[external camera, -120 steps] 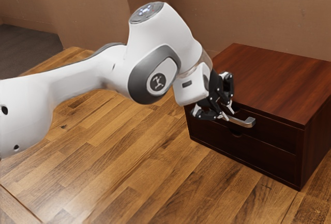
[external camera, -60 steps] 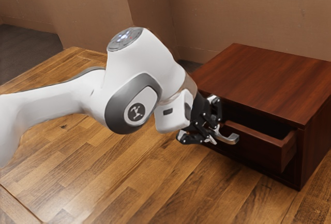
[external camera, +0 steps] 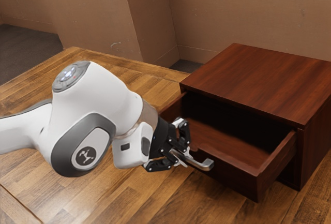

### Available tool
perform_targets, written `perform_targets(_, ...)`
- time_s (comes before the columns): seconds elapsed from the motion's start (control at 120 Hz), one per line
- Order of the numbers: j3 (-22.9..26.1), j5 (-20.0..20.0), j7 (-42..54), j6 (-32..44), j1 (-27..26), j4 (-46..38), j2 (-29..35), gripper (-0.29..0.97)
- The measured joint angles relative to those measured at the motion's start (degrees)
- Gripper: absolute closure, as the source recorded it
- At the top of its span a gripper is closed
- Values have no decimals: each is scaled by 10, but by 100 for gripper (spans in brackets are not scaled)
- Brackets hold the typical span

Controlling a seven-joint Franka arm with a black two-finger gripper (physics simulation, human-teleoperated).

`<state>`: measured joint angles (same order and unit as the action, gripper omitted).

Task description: Pull the drawer handle with one arm to open the drawer

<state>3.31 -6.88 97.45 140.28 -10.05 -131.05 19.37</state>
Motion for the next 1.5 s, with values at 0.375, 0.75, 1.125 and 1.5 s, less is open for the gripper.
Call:
perform_targets(0.375, 0, 1, -2, 9, -11, -45, 47, 66)
perform_targets(0.75, 0, 2, -4, 4, -13, -44, 61, 55)
perform_targets(1.125, -12, 2, -23, -208, -4, 168, 37, 33)
perform_targets(1.5, -28, 19, -75, -514, 80, 486, -200, 6)
